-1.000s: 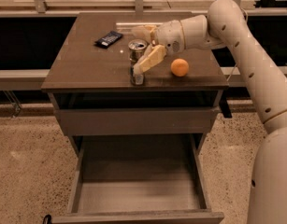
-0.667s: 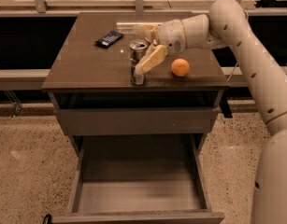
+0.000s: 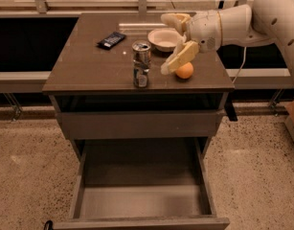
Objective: Pick redbull can from middle drawer and place on counter
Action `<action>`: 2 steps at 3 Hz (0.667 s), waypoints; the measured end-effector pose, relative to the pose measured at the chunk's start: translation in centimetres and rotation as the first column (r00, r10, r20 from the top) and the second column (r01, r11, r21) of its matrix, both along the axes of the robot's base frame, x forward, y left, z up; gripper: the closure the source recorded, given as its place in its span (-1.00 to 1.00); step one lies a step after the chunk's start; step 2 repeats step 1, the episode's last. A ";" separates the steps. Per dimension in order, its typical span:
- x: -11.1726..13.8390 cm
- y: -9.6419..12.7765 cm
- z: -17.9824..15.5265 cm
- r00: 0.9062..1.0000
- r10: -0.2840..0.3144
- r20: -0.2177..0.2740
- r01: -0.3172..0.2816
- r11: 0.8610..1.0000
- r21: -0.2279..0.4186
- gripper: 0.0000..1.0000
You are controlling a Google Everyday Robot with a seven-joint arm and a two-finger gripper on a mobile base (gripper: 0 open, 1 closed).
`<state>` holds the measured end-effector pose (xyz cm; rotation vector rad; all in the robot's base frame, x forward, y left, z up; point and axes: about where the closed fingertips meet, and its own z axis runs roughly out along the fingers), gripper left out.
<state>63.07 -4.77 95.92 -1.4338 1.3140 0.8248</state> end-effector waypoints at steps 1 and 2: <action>0.0 0.0 0.0 1.000 0.000 0.000 0.000 1.000 0.000 -1.00; 0.0 0.0 0.0 1.000 0.000 0.000 0.000 1.000 0.000 -1.00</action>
Offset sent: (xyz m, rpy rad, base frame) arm 0.0000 0.0000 0.0000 0.0000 0.0000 0.0000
